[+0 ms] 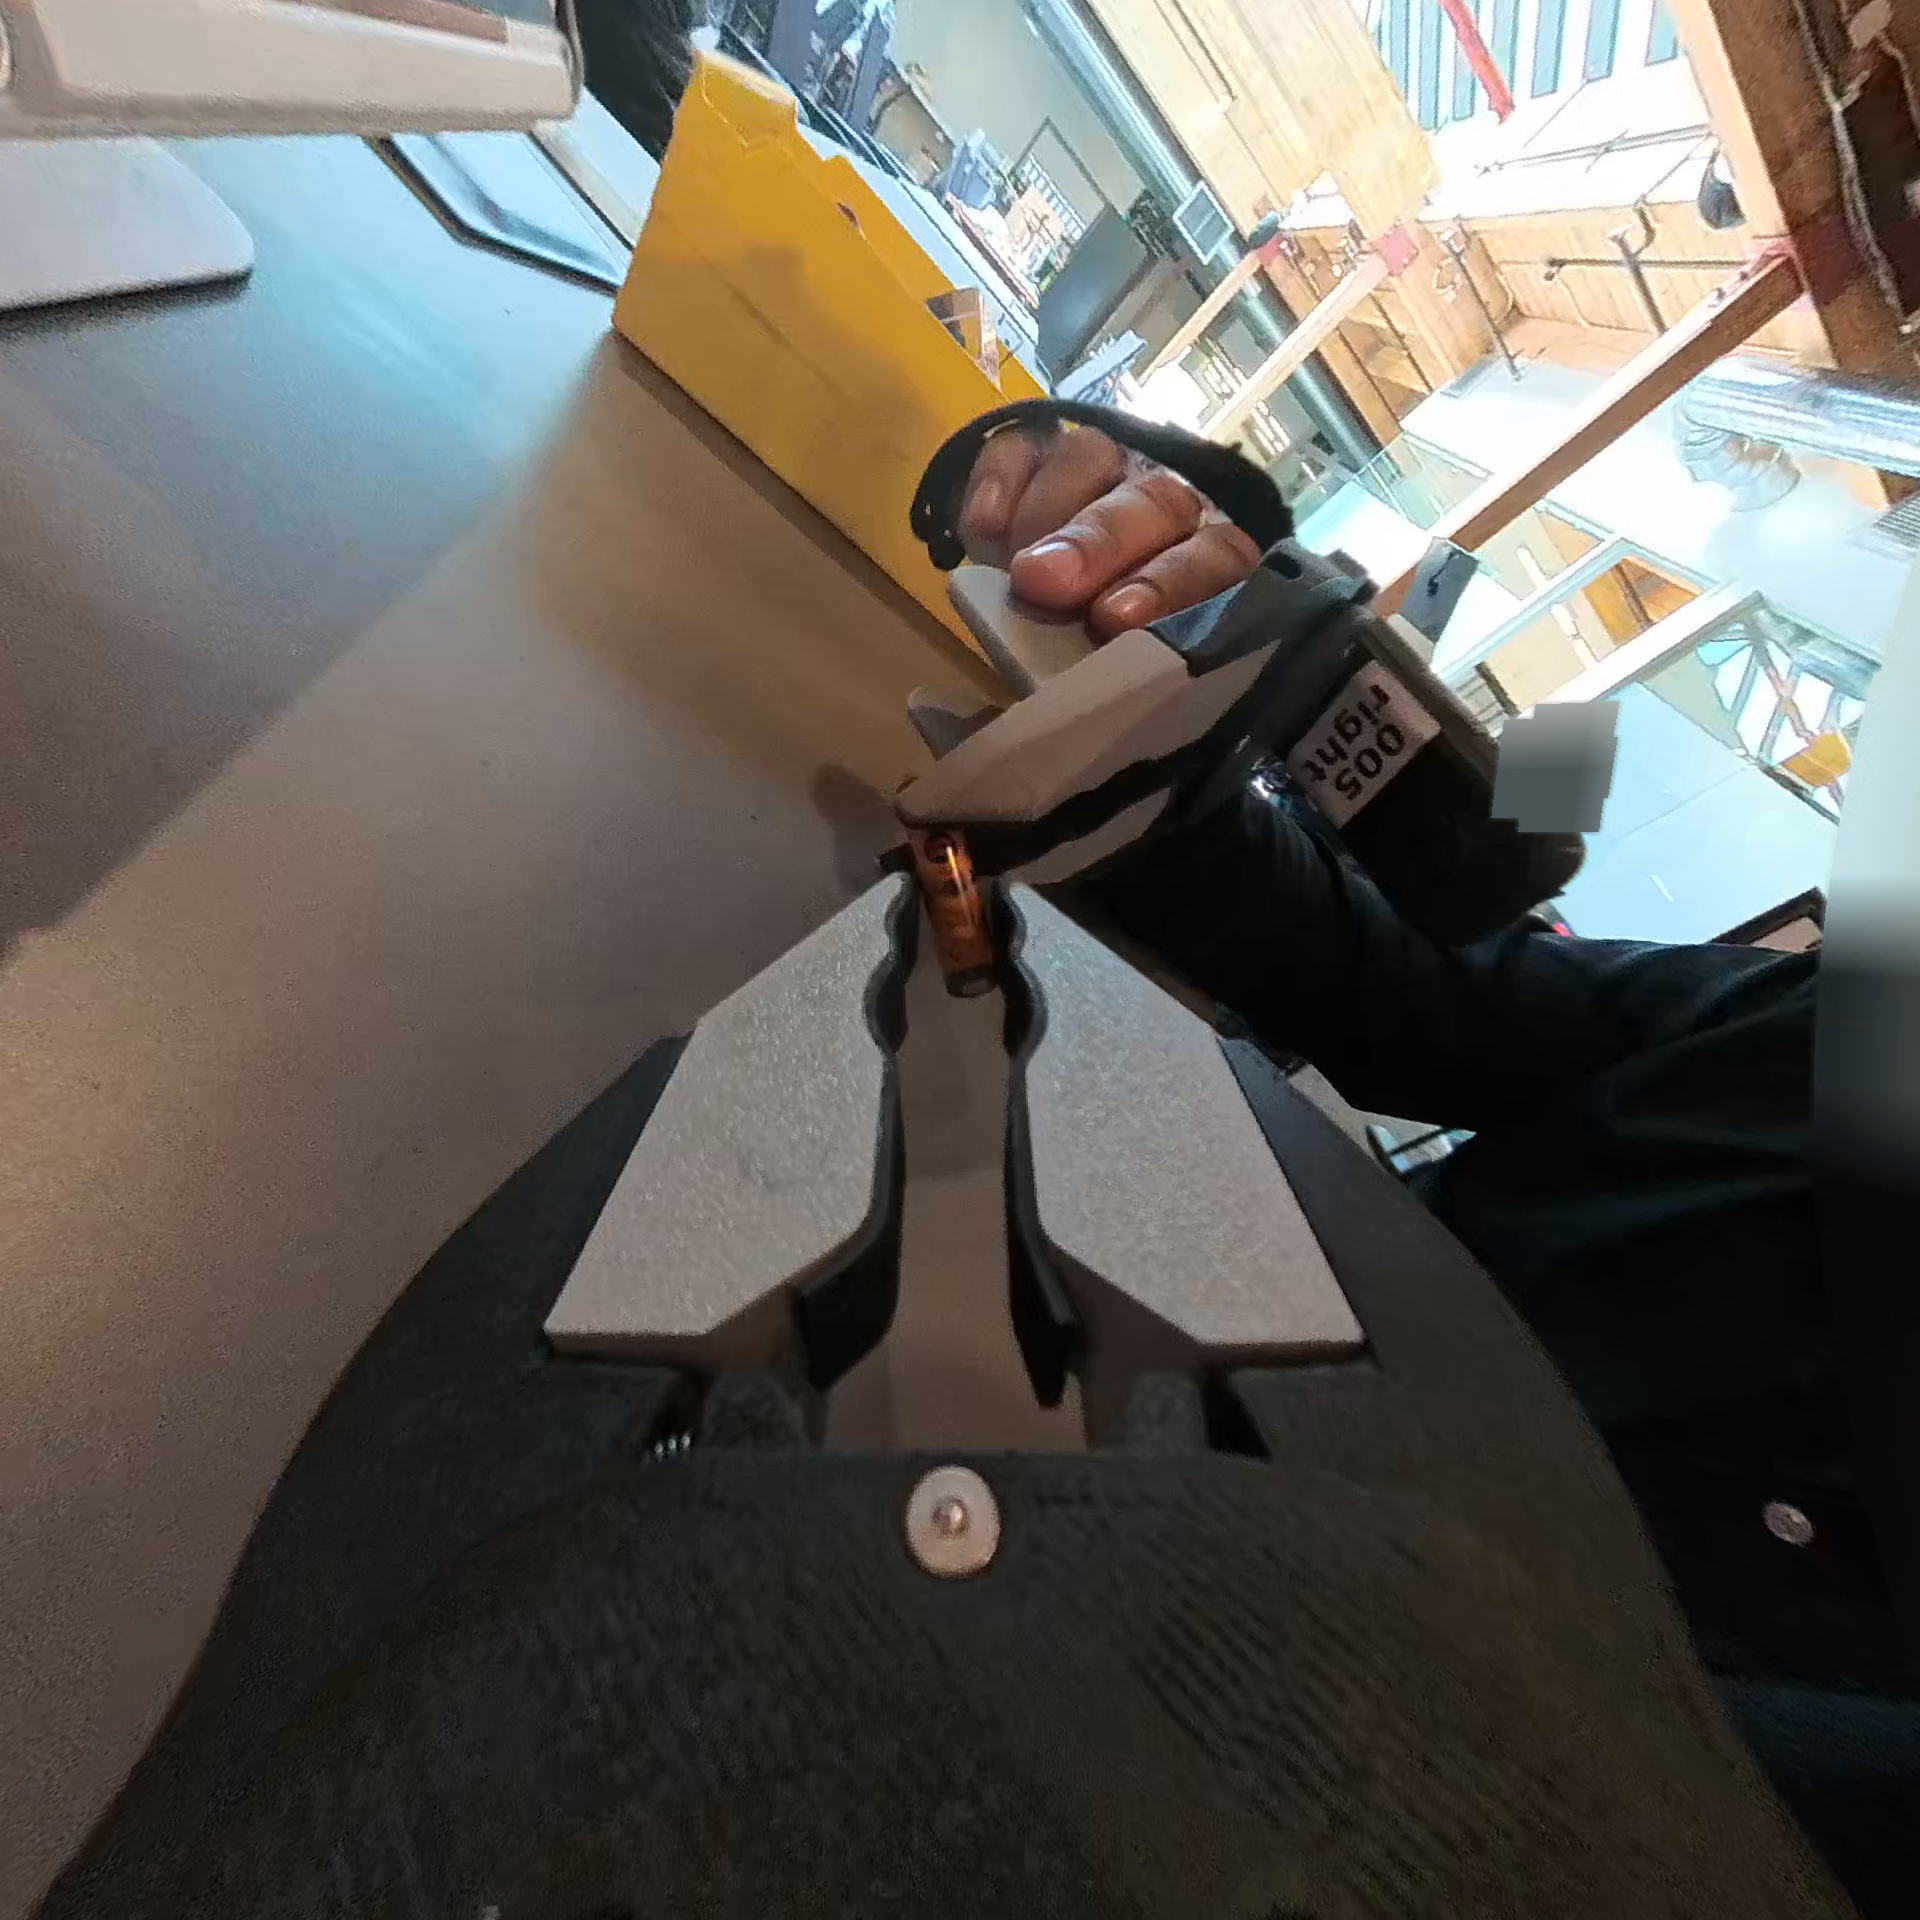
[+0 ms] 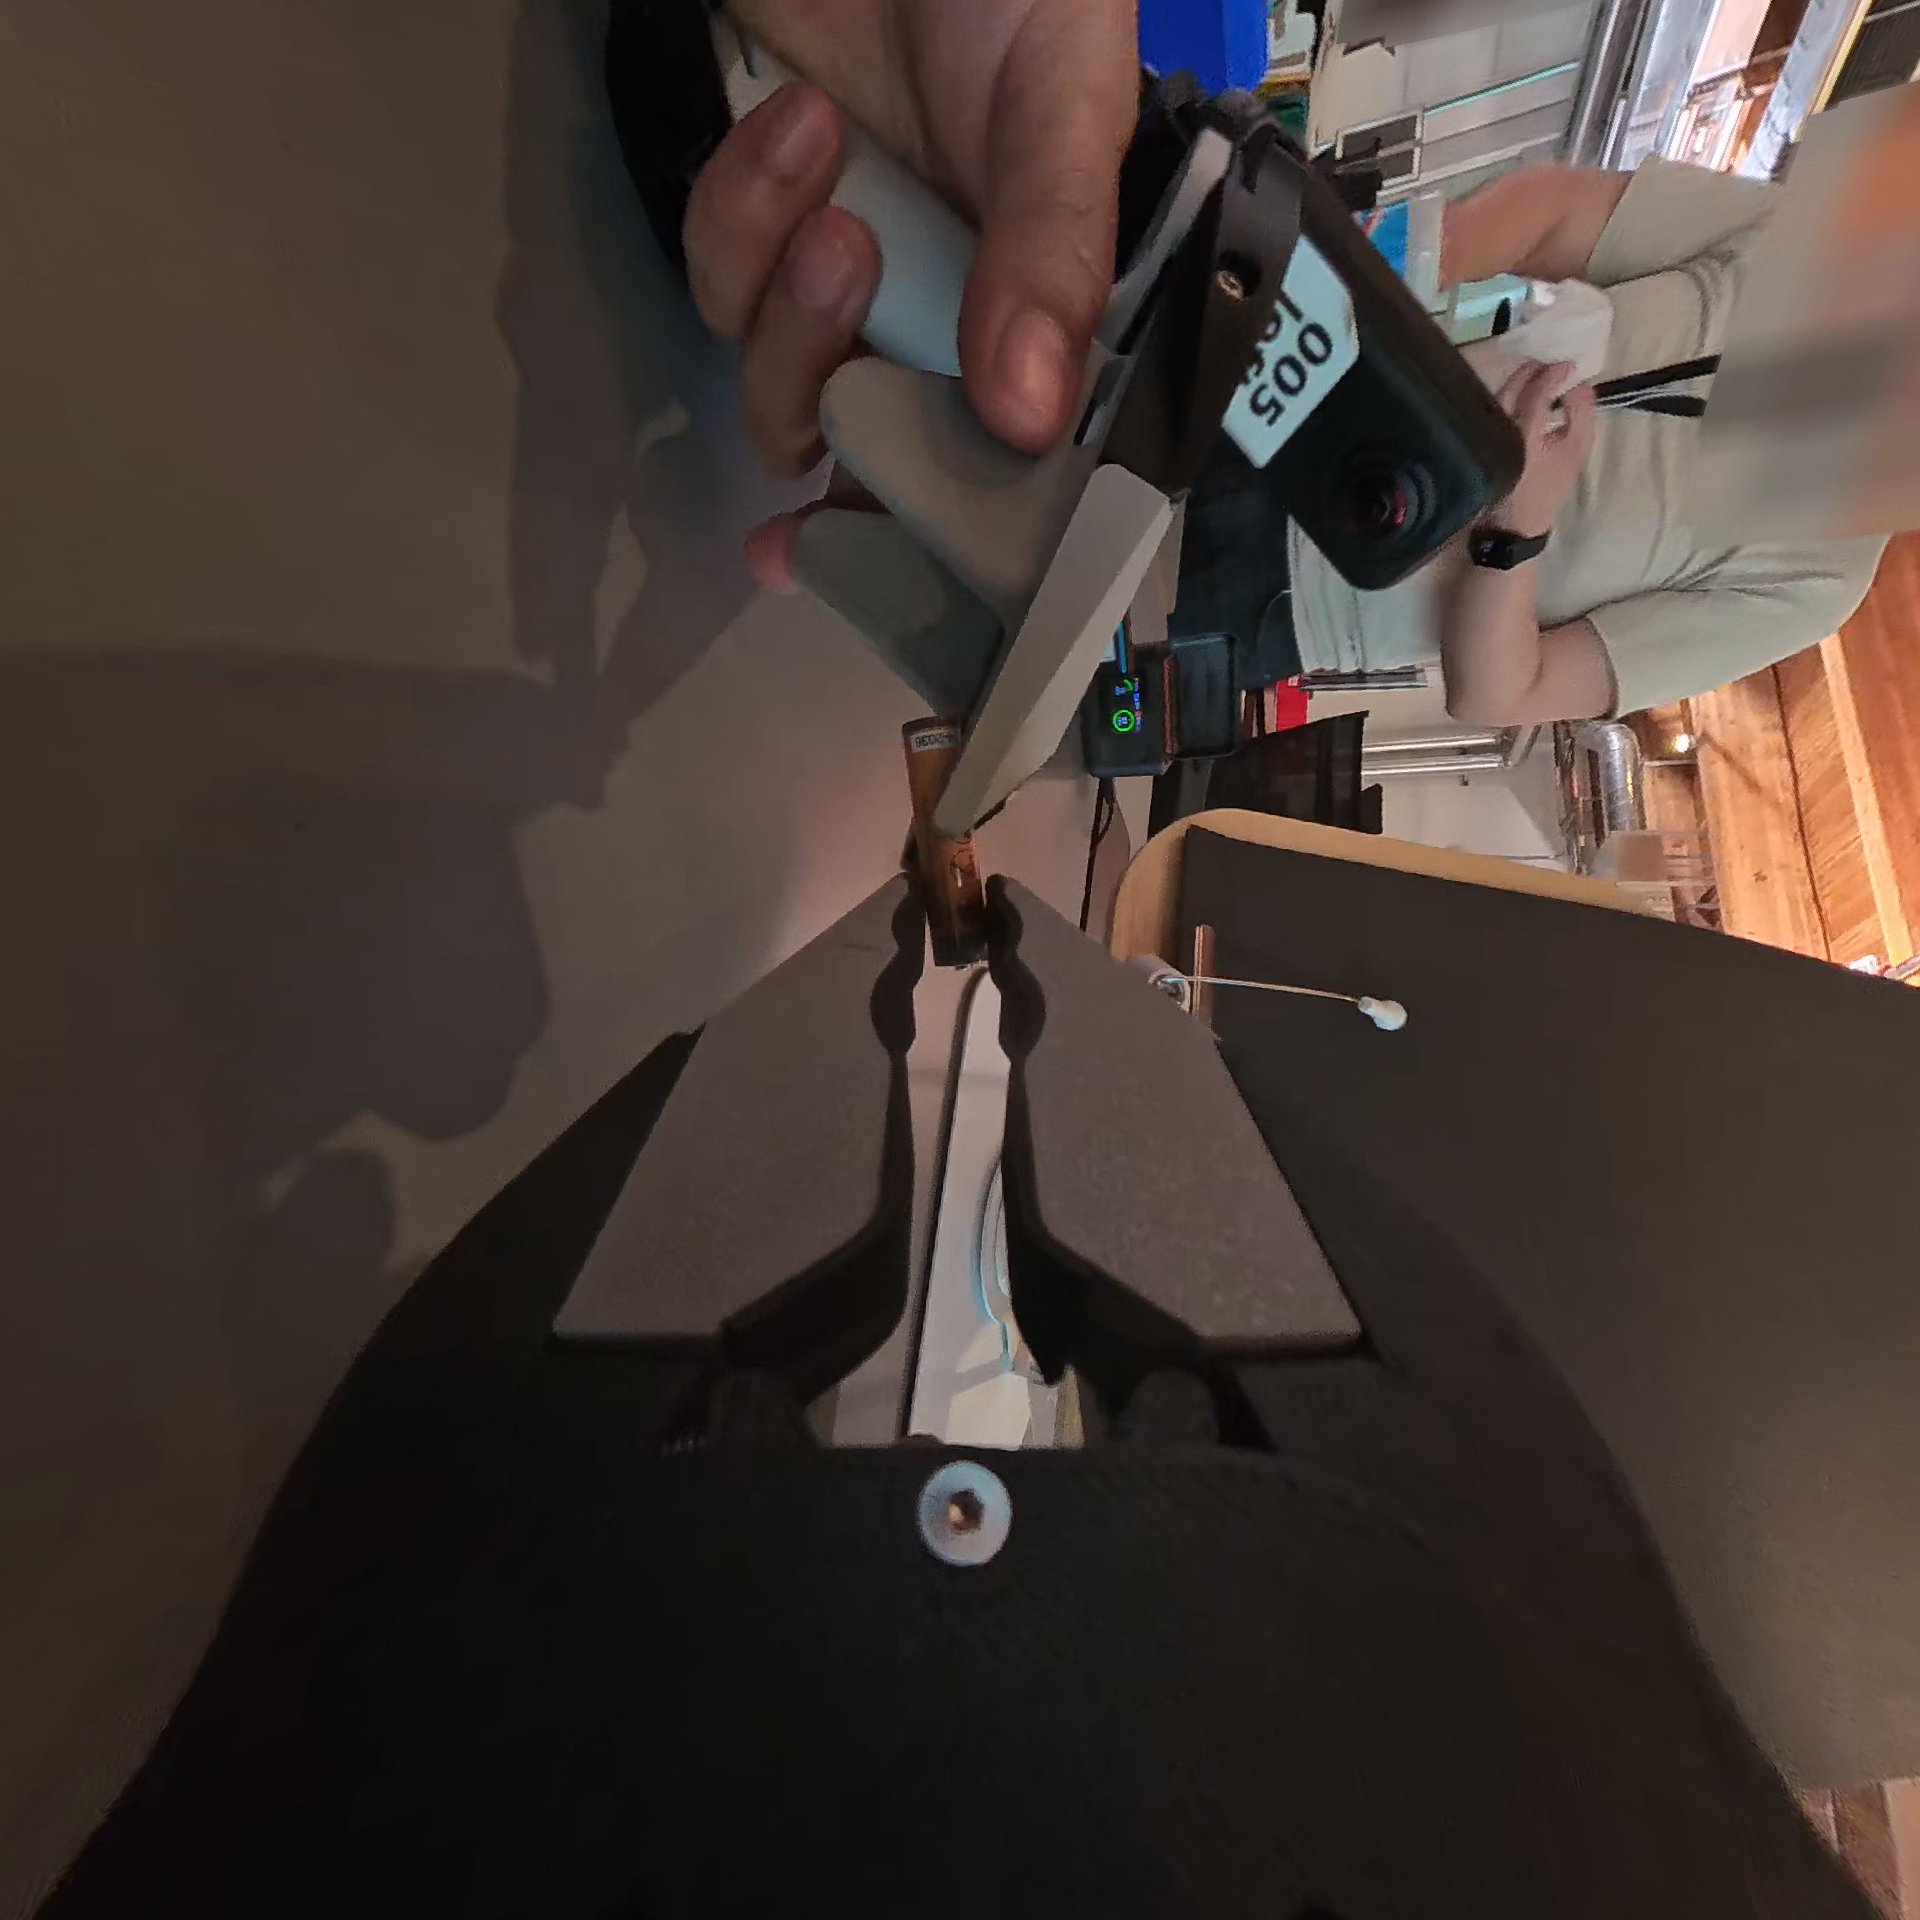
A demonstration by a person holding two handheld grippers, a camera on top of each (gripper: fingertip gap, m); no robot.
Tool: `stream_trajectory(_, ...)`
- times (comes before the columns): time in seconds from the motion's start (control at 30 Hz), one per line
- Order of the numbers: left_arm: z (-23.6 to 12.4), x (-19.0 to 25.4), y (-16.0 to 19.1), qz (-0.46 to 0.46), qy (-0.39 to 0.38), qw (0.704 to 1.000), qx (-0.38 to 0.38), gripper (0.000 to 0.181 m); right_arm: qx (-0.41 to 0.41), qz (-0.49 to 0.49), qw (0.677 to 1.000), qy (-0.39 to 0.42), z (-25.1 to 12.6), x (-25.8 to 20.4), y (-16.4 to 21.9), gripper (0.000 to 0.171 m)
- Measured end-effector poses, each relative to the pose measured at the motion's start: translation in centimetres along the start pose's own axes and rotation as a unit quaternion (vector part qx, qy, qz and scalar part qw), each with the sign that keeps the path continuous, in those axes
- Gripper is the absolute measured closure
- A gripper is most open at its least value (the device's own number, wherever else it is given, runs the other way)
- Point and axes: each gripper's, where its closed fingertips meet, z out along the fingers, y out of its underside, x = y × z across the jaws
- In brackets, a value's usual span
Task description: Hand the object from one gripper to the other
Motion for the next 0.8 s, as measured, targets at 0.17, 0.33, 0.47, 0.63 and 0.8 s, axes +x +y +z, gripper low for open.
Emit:
stream_trajectory(0.17,0.7,0.1,1.5,0.004,0.007,0.999,-0.045,0.169,-0.014,-0.016,1.000,0.002,0.2,-0.2,0.4,0.163)
stream_trajectory(0.33,0.6,-0.1,0.9,0.052,-0.023,0.998,-0.031,0.171,-0.013,0.001,1.000,0.020,0.0,0.5,0.5,0.162)
stream_trajectory(0.47,0.7,-0.2,0.7,0.065,-0.027,0.997,-0.029,0.172,-0.011,0.012,1.000,0.019,0.1,0.5,0.6,0.161)
stream_trajectory(0.63,0.4,0.5,-0.5,0.123,-0.039,0.992,-0.001,0.173,-0.016,0.080,0.997,0.015,0.3,0.7,1.6,0.148)
stream_trajectory(0.8,0.0,-0.5,-1.3,0.224,-0.119,0.967,0.000,0.173,0.016,0.152,0.988,0.011,-0.2,1.4,1.8,0.150)
